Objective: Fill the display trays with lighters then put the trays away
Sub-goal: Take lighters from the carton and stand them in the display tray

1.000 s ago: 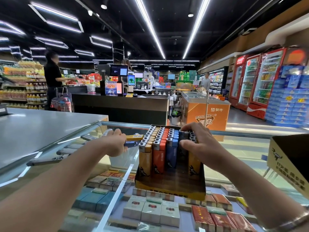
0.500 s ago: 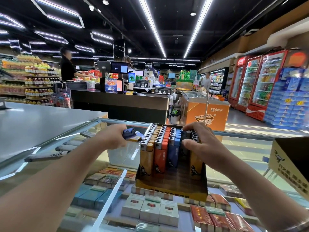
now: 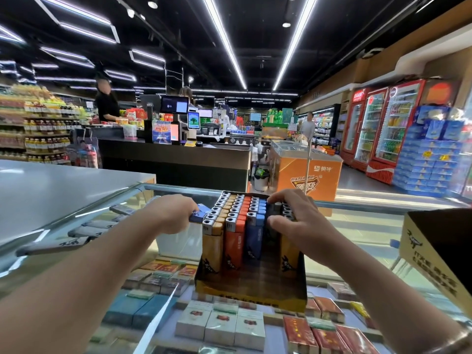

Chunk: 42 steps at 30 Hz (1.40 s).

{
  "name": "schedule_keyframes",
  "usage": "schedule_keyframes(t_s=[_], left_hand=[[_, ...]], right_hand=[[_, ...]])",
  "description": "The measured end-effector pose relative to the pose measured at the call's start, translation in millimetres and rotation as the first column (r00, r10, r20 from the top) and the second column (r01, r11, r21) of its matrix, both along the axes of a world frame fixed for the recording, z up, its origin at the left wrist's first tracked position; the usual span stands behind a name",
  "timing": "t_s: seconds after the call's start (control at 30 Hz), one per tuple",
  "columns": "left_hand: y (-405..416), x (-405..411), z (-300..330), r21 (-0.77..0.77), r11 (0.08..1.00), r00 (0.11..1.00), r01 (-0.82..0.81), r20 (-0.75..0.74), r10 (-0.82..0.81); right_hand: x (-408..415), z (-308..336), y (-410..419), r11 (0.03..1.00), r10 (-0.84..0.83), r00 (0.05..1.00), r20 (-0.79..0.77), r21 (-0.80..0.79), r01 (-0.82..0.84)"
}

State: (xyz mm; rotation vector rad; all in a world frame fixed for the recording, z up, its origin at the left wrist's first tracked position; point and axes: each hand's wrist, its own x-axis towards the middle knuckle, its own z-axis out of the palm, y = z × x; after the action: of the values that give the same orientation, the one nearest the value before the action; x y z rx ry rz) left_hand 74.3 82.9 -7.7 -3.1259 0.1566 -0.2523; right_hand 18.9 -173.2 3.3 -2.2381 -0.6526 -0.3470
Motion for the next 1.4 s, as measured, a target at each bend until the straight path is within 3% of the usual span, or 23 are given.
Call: schedule_keyframes(t_s=[0.07,0.13,0.2,0.27,0.33,0.4,0.6,0.67,0.83,0.97,1.27,1.4], left_hand=[[-5.9,-0.4,4.6,0.03,1.0,1.0,0.001,-0.004,-0.001],[-9.4,-1.1,6.0,-0.033,0.999,1.0,-0.003,0.002,0.003],[-10.0,-5.2,6.2,-0.169,0.986,0.999,-0.017,0.041,0.025],[-7.6,-10.9,10.0,-0.419,0.908,0.995,0.006,0.096,0.038],[-6.6,-20.7,21.2,-0.737,0.67,0.987,0.092,0.157,0.036],[-10.7,-31.2,37.7,-0.902,0.396,0.978,0.173,0.206,0.043],[-55.9,-66.8,57.6,-0.889,-0.1,0.881,0.446,0.456,-0.128],[-66.6,-75.3,54.2,-0.855,-0.191,0.846,0.482,0.511,-0.154],[-75.0,-82.1,45.7,-0.835,-0.069,0.83,0.545,0.55,-0.096],[-78.2,-81.3,39.2,-0.785,-0.025,0.781,0.619,0.619,-0.088],[-83.7,-85.5,37.4,-0.76,-0.029,0.75,0.649,0.646,-0.145],[-81.5,-84.8,35.9,-0.758,-0.044,0.746,0.651,0.65,-0.148]], right_hand=[[-0.2,0.0,0.0,1.0,0.0,1.0,0.0,-0.004,0.0],[-0.5,0.2,-0.3,1.0,-0.002,1.0,0.006,-0.008,0.002],[-0.5,0.2,-0.9,1.0,-0.003,1.0,0.012,-0.015,0.003],[-0.3,0.9,-1.6,1.0,0.0,1.0,0.007,-0.025,0.0],[-0.3,1.5,-1.9,0.999,0.007,1.0,-0.002,-0.037,-0.007],[0.0,2.1,-2.5,0.999,0.008,1.0,0.002,-0.052,-0.008],[-5.1,8.5,-3.7,0.999,0.027,0.999,-0.027,-0.029,-0.027],[-9.7,12.7,-3.2,1.0,0.012,1.0,0.01,-0.011,-0.012],[-30.9,28.0,3.6,0.982,0.053,0.988,0.146,0.171,-0.078],[-40.5,29.4,11.5,0.963,0.111,0.976,0.187,0.221,-0.152],[-40.3,32.7,13.4,0.904,0.138,0.973,0.185,0.378,-0.2],[-43.5,44.4,-0.3,0.801,0.104,0.977,0.188,0.566,-0.194]])
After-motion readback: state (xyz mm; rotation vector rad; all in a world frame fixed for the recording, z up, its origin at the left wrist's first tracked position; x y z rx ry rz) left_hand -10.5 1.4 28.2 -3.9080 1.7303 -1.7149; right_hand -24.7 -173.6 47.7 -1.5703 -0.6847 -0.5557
